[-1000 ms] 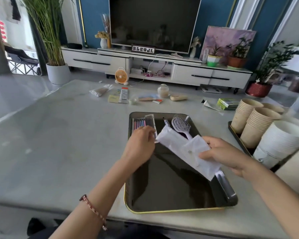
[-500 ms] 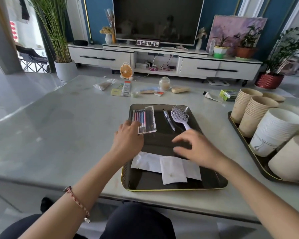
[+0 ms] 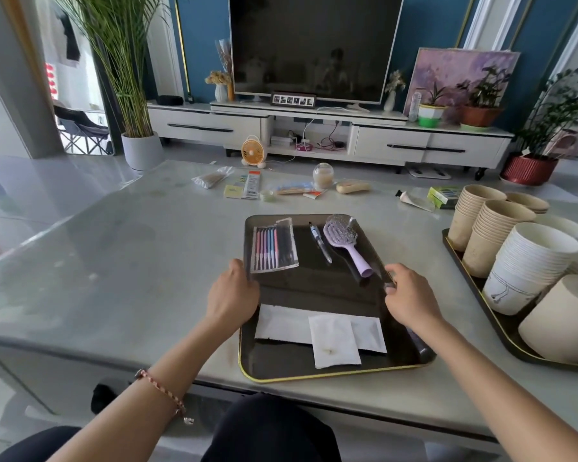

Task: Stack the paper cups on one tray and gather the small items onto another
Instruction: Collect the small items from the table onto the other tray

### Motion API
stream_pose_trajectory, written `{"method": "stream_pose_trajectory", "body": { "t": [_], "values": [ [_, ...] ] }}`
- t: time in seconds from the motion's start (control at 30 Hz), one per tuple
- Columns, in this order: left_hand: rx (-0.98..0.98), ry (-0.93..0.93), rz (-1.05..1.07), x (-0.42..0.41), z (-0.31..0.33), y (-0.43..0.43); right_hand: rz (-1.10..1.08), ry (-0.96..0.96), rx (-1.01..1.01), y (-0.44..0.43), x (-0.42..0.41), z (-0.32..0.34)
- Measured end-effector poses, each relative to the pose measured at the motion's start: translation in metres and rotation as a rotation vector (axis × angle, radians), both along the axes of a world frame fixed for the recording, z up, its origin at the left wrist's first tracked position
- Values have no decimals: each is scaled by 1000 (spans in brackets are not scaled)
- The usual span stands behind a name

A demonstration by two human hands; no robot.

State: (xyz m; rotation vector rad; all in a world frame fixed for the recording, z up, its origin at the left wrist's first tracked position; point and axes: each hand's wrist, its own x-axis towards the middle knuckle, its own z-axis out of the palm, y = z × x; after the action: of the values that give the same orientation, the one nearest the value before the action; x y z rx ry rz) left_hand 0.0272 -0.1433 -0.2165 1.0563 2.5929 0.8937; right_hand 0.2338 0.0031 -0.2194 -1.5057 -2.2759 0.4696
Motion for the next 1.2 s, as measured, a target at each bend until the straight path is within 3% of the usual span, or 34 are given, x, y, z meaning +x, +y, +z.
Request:
{"method": "stream_pose_trajectory", "body": {
  "t": [0.3,0.5,0.6,0.7,0.77,0.8,0.87,0.97,1.1,1.2],
  "values": [
    [59,-184,-16,9,3,-40,77,-46,7,41,-71,15],
    [-31,-84,-85,32,-3,-33,139,-48,109,68,-119,10],
    [-55,-150,-201,45,2,-25,325,34,-21,77,-127,15],
    [-18,-1,-306,70,4,-11,417,40,-48,69,-117,26],
    [41,35,-340,82,4,-2,410,-41,0,50,-101,28],
    [76,-32,-374,84,5,2,414,-127,16,36,-90,27],
    [-21,-125,-542,80,9,6,442,-326,-37,4,-72,21],
    [-268,52,-826,67,13,9,470,-455,-136,-17,-53,9],
    [-184,287,-827,66,18,11,441,-313,-141,3,-44,9],
    [-95,325,-749,73,13,13,489,-243,-141,20,-42,6]
  ]
}}
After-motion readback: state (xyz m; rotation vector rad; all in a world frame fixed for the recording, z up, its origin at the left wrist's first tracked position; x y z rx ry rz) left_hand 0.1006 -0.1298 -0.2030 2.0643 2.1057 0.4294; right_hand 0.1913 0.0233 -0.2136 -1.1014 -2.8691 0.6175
